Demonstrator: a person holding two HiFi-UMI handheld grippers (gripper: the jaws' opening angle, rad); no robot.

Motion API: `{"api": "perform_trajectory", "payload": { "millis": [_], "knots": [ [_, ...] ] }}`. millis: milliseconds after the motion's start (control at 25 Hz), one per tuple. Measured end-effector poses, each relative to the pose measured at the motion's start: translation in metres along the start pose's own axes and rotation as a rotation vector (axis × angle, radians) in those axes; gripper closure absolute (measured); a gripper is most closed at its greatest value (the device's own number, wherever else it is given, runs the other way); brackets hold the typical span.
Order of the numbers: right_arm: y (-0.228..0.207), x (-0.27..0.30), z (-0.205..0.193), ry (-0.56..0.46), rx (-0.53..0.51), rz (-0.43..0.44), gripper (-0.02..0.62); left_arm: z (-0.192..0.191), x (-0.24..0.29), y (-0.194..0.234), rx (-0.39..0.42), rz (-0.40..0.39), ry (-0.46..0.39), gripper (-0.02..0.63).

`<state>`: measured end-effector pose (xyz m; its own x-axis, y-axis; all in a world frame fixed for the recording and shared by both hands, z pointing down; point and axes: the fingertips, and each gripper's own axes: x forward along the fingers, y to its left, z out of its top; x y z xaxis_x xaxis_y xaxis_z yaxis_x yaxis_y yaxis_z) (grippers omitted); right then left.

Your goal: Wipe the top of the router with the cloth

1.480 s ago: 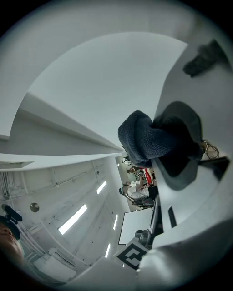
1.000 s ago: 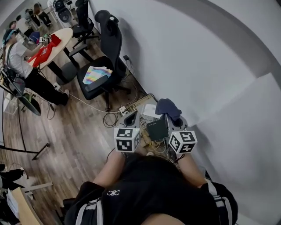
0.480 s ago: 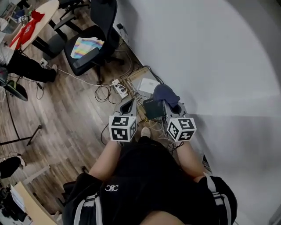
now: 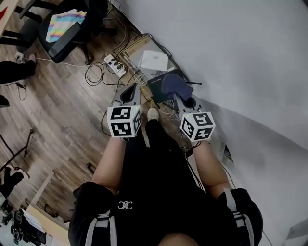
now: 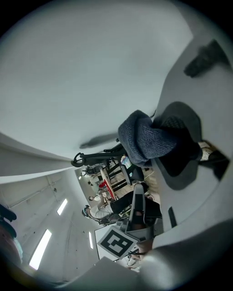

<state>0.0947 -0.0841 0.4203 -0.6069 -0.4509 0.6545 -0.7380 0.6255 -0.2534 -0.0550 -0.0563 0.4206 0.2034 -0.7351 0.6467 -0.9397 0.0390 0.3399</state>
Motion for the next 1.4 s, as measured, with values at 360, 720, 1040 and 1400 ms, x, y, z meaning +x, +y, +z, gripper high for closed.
{"api": "perform_trajectory", "payload": {
  "millis": [360, 720, 1040, 1400],
  "knots": [
    [-0.014, 0.085, -0.07, 0.109, 0.066, -0.006, 0.54, -0.094, 0.081, 0.027, 0.014, -0.089, 0.116, 0.601],
    [-0.026, 0.163, -0.134, 0.243, 0.097, -0.016, 0.54, -0.138, 0.119, 0.068, 0.048, -0.103, 0.199, 0.601],
    [-0.044, 0.207, -0.188, 0.416, 0.058, 0.006, 0.54, -0.161, 0.136, 0.096, 0.096, -0.124, 0.235, 0.601],
    [-0.045, 0.245, -0.242, 0.55, 0.017, 0.039, 0.54, -0.192, 0.15, 0.116, 0.07, -0.126, 0.283, 0.601]
  ]
}}
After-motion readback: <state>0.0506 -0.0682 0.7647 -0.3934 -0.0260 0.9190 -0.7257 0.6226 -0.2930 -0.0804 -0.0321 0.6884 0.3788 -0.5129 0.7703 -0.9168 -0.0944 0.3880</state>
